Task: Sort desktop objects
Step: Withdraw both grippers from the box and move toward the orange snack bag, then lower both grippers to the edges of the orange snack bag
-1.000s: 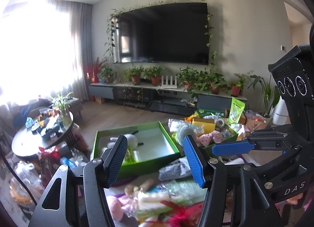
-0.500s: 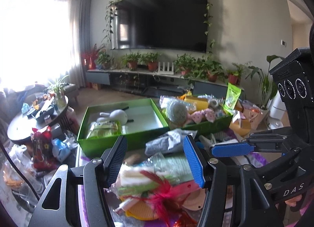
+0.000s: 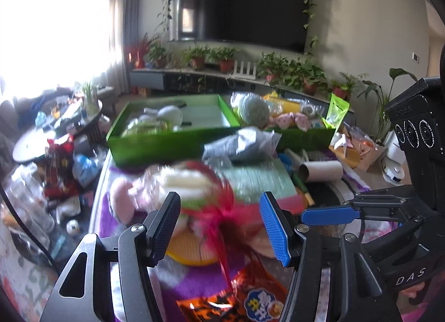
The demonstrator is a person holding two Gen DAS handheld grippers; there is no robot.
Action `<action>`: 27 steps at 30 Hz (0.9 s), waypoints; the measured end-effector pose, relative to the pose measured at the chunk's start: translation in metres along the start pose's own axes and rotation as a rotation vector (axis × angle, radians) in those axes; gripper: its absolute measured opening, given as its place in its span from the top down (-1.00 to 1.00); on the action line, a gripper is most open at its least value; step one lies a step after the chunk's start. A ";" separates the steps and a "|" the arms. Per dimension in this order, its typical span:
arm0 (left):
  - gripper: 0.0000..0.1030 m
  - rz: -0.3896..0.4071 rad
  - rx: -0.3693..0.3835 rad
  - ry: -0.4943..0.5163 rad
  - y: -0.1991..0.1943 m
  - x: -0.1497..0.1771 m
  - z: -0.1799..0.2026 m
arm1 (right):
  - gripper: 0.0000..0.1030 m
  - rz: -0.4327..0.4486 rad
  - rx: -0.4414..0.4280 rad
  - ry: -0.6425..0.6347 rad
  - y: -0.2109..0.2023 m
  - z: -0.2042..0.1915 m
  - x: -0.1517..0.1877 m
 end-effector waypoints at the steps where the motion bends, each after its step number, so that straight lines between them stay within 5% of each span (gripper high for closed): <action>1: -0.17 -0.014 0.007 -0.010 0.001 0.004 -0.001 | -0.06 -0.007 -0.005 0.004 0.001 0.001 0.003; 27: -0.17 -0.171 -0.029 -0.032 -0.008 0.089 -0.003 | -0.24 -0.169 -0.100 0.145 0.042 0.013 0.088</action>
Point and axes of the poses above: each gripper's, at about its wrist camera, not at the fingertips, and y roughly the way its jaws point, z to its right, x to its underside, the point moved 3 cm from there along y, roughly the way its jaws point, and after that the axes turned 15 degrees about -x, right-handed, at the moved point
